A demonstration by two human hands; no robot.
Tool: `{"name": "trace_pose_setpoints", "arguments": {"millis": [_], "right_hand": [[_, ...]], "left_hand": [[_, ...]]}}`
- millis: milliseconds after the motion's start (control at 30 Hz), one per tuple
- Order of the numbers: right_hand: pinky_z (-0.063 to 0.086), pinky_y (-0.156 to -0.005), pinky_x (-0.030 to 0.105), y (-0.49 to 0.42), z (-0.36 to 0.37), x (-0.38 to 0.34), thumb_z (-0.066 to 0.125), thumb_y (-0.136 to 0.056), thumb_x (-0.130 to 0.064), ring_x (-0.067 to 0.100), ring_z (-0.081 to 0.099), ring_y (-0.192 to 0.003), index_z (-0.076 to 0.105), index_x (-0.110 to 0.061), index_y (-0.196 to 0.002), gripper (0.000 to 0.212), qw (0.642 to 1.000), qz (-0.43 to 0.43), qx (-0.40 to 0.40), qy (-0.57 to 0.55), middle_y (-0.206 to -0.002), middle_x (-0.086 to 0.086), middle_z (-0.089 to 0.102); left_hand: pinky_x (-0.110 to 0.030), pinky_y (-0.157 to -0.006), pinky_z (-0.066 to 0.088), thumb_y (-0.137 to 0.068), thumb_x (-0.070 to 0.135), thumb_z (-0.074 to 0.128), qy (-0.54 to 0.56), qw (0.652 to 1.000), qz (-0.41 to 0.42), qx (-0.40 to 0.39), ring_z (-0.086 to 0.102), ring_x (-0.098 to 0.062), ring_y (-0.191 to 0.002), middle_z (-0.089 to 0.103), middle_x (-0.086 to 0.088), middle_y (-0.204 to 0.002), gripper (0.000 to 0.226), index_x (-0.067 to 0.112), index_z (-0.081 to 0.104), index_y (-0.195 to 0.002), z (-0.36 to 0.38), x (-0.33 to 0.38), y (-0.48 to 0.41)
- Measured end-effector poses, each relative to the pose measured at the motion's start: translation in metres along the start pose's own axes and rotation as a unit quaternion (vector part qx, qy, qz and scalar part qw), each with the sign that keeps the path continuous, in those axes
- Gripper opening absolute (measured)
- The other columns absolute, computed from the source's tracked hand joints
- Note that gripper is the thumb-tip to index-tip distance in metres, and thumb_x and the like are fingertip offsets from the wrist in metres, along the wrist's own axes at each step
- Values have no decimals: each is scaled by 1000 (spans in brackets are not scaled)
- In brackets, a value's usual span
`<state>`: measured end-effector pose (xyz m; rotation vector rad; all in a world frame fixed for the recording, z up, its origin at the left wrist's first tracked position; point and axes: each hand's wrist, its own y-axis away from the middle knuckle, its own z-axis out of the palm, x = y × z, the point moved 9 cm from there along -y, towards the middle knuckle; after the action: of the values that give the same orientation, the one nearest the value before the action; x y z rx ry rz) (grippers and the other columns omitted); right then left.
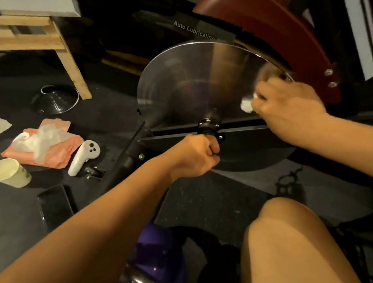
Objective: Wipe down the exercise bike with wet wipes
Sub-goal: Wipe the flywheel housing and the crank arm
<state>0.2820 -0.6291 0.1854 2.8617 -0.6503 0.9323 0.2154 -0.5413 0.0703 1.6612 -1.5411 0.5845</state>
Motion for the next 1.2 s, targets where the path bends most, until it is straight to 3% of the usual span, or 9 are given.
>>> {"name": "trace_pose_setpoints", "arguments": {"millis": [67, 233, 333, 467, 567, 633, 767, 1033, 1200], "right_hand": [[41, -55, 32, 24, 24, 1, 76, -71, -6, 30, 56, -82, 69, -8, -83, 14, 996, 22, -86, 8, -87, 9, 58], [39, -66, 32, 19, 52, 6, 58, -90, -13, 25, 51, -104, 63, -15, -113, 24, 979, 137, -139, -52, -107, 4, 49], [36, -70, 31, 5, 71, -3, 57, -92, -14, 27, 51, -108, 64, -15, -116, 25, 971, 167, -135, -102, -109, 4, 50], [36, -76, 34, -4, 81, -18, 47, -94, -10, 27, 49, -113, 61, -14, -118, 28, 960, 181, -133, -165, -117, 7, 52], [38, -89, 37, 4, 60, -20, 52, -94, -14, 27, 46, -117, 58, -14, -121, 29, 970, 150, -130, -142, -122, 8, 50], [38, -93, 42, 25, 36, -9, 64, -85, -18, 29, 49, -110, 65, -15, -110, 25, 977, 153, -93, -120, -114, 9, 55], [49, -67, 38, 78, 3, 35, 77, -59, -7, 32, 59, -70, 67, -7, -60, 10, 975, 185, 62, -106, -71, 12, 60], [43, -64, 38, 155, -15, 99, 65, -71, -3, 32, 57, -75, 68, -5, -73, 4, 940, 291, 150, -95, -80, 13, 62], [47, -76, 44, 130, -4, 77, 74, -69, -19, 32, 58, -91, 74, -12, -93, 25, 941, 316, 91, -87, -91, 11, 66]], "left_hand": [[-29, -87, 51, -93, 20, 61, -13, 1000, 11, -2, 62, -15, -94, 67, 0, -94, 16, 17, 63, -109, 5, 7, 5], [-26, -85, 51, -95, 17, 58, -45, 997, -6, -55, 61, -8, -87, 62, 8, -88, 21, 15, 63, -116, 29, 4, 20], [-21, -85, 48, -95, 18, 59, -46, 999, -5, 15, 59, -8, -94, 59, 10, -102, 28, 15, 60, -122, 21, 9, 17], [-31, -101, 45, -91, 17, 64, -74, 990, 39, 112, 53, -19, -120, 50, -4, -136, 52, 15, 47, -140, 9, 37, 13], [-33, -99, 46, -86, 13, 66, -81, 978, 98, 166, 54, -19, -112, 50, -3, -128, 50, 14, 51, -134, -3, 67, 6], [-31, -97, 46, -84, 12, 64, -101, 971, 132, 171, 54, -18, -109, 49, -1, -123, 43, 13, 54, -126, -4, 92, -2], [-17, -96, 33, -88, 12, 58, -161, 965, 167, 122, 46, -13, -121, 43, 2, -136, 49, 16, 47, -136, 19, 142, -22], [-32, -112, 33, -84, 12, 55, -263, 947, 155, 97, 32, -24, -139, 28, -1, -155, 72, 19, 31, -151, 49, 180, -52], [-30, -104, 38, -83, 11, 57, -246, 952, 160, 88, 38, -23, -135, 39, 0, -148, 72, 25, 34, -149, 46, 176, -50]]}}
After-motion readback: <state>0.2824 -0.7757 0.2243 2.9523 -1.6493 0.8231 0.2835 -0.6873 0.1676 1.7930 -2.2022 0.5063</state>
